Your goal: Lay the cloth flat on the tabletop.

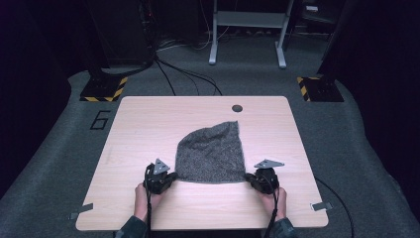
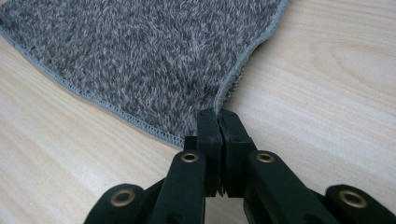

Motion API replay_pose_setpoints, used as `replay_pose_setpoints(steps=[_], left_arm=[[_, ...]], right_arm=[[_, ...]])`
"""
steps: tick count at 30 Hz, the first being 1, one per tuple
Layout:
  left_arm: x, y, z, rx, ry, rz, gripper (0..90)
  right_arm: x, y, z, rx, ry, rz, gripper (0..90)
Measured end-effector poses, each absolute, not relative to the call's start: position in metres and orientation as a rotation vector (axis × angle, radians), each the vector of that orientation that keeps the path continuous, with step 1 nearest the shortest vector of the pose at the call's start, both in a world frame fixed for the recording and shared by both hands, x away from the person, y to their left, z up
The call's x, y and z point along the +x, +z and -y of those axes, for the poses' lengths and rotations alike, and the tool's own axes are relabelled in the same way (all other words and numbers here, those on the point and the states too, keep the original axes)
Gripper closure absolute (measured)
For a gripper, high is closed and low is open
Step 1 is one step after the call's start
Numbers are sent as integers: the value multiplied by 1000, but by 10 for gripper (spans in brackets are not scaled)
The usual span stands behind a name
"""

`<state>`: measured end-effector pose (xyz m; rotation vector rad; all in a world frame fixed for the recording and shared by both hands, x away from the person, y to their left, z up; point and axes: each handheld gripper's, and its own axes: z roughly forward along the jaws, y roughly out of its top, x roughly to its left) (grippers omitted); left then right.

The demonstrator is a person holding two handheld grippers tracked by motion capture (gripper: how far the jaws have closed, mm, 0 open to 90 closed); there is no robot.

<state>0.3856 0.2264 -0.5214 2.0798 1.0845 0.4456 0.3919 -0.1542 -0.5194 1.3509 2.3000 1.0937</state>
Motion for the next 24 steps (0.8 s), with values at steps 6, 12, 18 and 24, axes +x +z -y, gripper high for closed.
replay_pose_setpoints(steps=[6, 12, 18, 24], left_arm=[[393, -519, -227, 2080, 446, -1098, 891], [454, -478, -228, 2081, 519, -1072, 894], [526, -352, -224, 1899, 718, -1063, 896], [465, -292, -225, 1816, 875, -865, 894]], right_arm=[[395, -518, 152, 1343, 1100, -2314, 887], [444, -484, 144, 1254, 1087, -2274, 895], [534, -375, 131, 1178, 1104, -2133, 897], [491, -291, 135, 1002, 1268, -1991, 896]])
